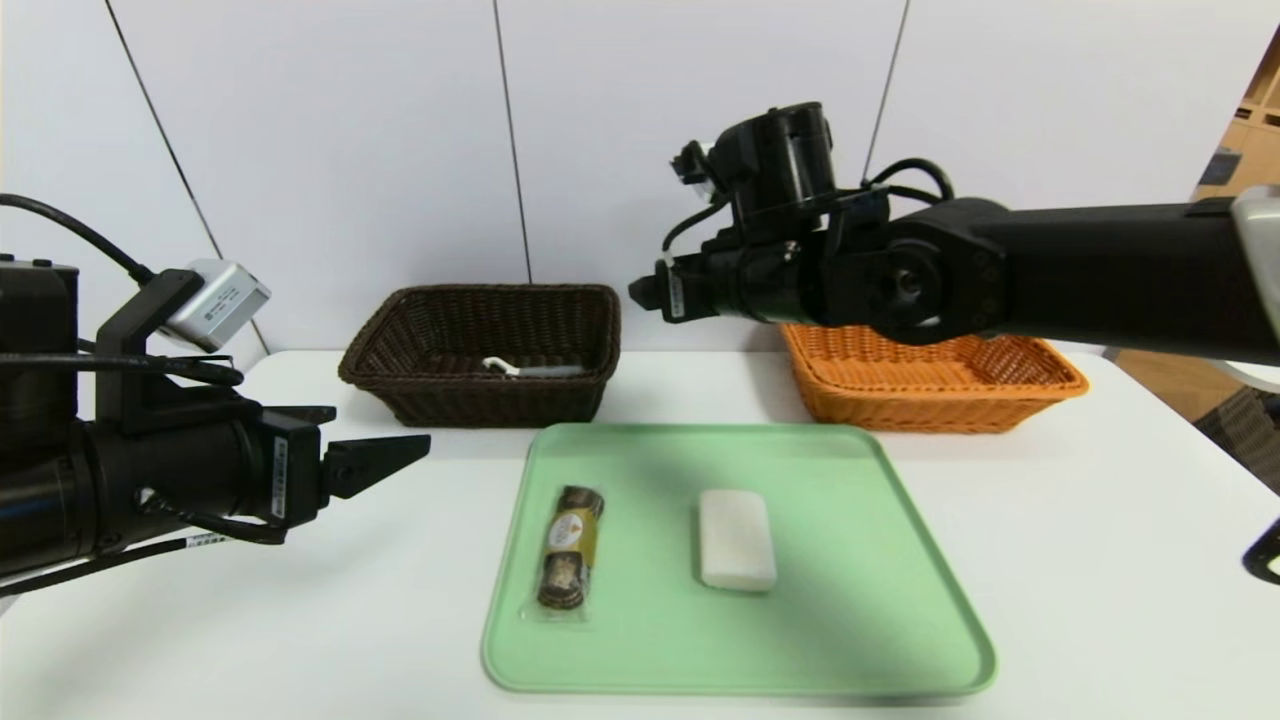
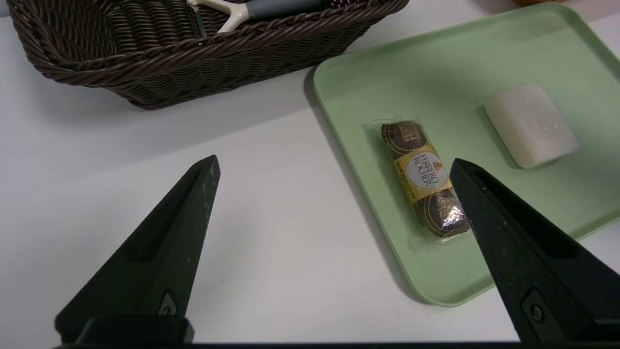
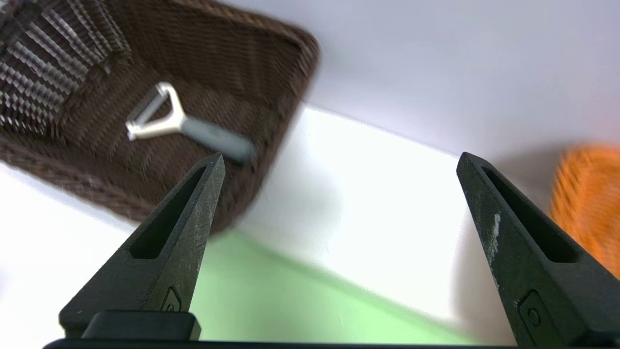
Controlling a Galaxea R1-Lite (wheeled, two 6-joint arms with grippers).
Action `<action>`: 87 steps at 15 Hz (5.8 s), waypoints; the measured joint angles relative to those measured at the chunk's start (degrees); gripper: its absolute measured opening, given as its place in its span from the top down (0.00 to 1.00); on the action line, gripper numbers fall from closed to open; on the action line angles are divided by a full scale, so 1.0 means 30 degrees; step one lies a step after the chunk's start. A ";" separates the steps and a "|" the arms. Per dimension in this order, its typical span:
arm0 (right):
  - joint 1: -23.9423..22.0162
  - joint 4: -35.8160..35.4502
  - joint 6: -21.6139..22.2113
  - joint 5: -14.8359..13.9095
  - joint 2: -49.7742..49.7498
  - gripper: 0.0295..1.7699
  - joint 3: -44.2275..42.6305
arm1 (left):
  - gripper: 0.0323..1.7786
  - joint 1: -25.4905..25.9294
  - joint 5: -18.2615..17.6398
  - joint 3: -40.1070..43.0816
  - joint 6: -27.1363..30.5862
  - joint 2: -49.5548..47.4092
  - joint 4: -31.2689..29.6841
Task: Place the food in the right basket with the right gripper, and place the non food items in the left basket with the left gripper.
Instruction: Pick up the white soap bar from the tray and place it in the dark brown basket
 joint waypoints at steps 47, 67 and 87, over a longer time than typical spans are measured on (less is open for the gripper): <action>-0.0622 0.2393 0.5100 -0.0642 -1.2898 0.04 1.8745 | 0.05 -1.1918 1.1098 -1.5905 -0.7412 1.4617 1.0431; -0.2011 0.2389 0.5014 -0.0642 -1.3085 0.04 1.9359 | 0.05 -1.3194 1.0496 -2.2825 -1.1098 1.7693 1.7018; -0.1955 0.1719 0.5014 -0.0581 -1.3081 0.04 2.0021 | 0.05 -1.3698 1.0793 -2.3723 -1.2065 2.0001 1.5758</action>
